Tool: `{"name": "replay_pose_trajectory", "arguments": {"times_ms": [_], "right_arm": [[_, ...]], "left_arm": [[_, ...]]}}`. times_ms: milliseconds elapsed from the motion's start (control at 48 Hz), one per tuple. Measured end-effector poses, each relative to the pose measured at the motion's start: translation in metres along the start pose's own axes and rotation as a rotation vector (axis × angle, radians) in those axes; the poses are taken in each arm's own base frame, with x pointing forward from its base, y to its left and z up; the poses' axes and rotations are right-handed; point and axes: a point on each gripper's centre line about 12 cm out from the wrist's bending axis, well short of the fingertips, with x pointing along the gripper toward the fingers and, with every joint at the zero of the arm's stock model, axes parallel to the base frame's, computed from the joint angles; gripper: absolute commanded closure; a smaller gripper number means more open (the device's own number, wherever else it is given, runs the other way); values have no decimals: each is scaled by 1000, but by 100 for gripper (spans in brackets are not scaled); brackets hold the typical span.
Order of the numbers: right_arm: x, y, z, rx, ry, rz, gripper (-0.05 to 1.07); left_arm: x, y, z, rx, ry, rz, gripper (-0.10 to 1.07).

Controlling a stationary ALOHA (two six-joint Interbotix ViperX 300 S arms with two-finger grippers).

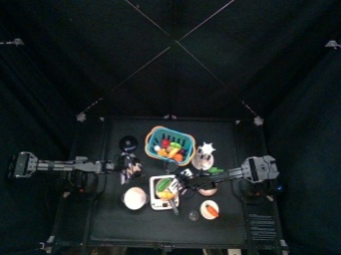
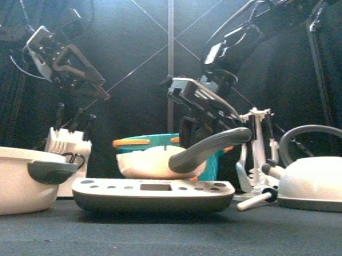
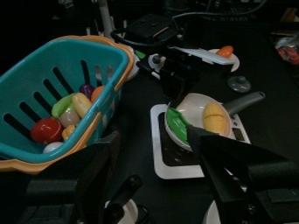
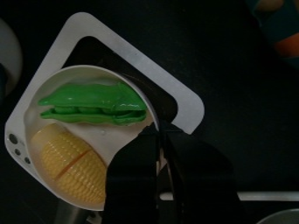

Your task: Place pan to right of stove

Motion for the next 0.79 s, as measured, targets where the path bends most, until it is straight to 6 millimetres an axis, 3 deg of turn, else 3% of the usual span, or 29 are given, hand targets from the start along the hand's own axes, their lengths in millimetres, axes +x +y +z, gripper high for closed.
{"name": "replay_pose_trajectory", "arguments": {"times_ms": [271, 500, 646, 792], "right_arm": [[-30, 8, 11, 7, -60, 86, 75], [-53, 12, -32, 10, 22, 130, 75], [-67, -2, -65, 13, 88, 135, 75], [-78, -24, -85, 32, 122, 128, 75]], "left_arm": [[0, 0, -1, -7, 3, -1, 2], [0, 0, -2, -6, 5, -1, 2], [0, 0, -1, -8, 3, 2, 2], [0, 1, -1, -9, 3, 5, 2]]}}
